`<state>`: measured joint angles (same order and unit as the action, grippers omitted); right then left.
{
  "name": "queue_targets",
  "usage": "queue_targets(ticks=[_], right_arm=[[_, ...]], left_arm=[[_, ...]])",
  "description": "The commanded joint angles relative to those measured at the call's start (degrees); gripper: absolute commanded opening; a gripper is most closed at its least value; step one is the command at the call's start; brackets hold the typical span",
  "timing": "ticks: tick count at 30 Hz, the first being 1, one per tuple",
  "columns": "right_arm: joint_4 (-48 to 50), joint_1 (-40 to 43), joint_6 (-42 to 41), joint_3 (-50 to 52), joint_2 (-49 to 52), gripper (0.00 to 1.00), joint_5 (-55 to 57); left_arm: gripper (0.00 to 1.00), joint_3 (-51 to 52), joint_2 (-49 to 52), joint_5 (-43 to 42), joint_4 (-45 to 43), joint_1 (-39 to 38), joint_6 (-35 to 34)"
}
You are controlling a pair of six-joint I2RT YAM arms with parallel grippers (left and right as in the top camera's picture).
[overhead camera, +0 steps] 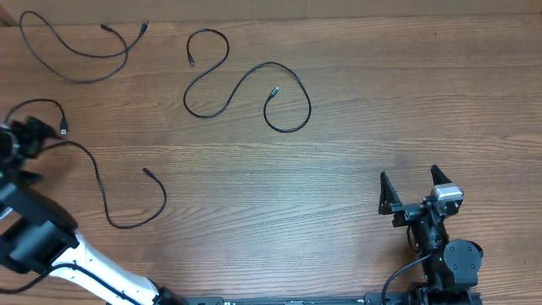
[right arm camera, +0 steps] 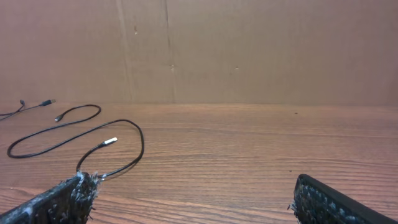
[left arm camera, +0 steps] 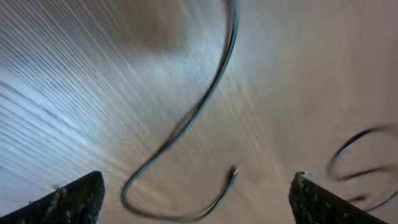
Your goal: Untangle cables
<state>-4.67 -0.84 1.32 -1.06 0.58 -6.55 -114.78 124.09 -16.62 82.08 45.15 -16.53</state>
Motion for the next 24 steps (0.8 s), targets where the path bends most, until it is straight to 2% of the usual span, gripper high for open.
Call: queue_targets(ticks=[1,4,6,9,11,12,16,20,24], right_arm=[[0.3,0.1,0.5,0.6,-0.4,1.0,0.5],[0.3,0.1,0.5,0.6,-0.4,1.0,0.5],[0.3,0.1,0.5,0.6,-0.4,1.0,0.5],[0.3,0.1,0.5,0.6,-0.4,1.0,0.5],[0.3,0.1,0.5,0.6,-0.4,1.0,0.5],[0.3,0.1,0.5,0.6,-0.4,1.0,0.5],[0.3,0.1,0.5,0.6,-0.4,1.0,0.5],[0.3,0.1,0.5,0.6,-0.4,1.0,0.5],[0.3,0.1,0.5,0.6,-0.4,1.0,0.5]], left_arm=[[0.93,7.0,0.4,1.4,0.6,-3.8,6.4],[0.92,10.8,0.4,1.3,0.6,-6.5,9.8],[0.88,12.4,0.4,1.4,0.5,-8.3,11.3],[0.86,13.7,0.4,1.7,-0.4,-11.3,11.5],[0.97,13.8,0.4,2.6,-1.9,-13.3,7.3],[0.98,13.8,0.4,3.2,-2.3,-13.4,6.0],[1.0,13.8,0.3,12.9,-2.6,-10.0,-3.8],[1.0,15.2,0.3,17.1,-3.4,-5.3,-2.2],[0.98,18.6,0.3,15.4,-7.7,-1.9,2.1]])
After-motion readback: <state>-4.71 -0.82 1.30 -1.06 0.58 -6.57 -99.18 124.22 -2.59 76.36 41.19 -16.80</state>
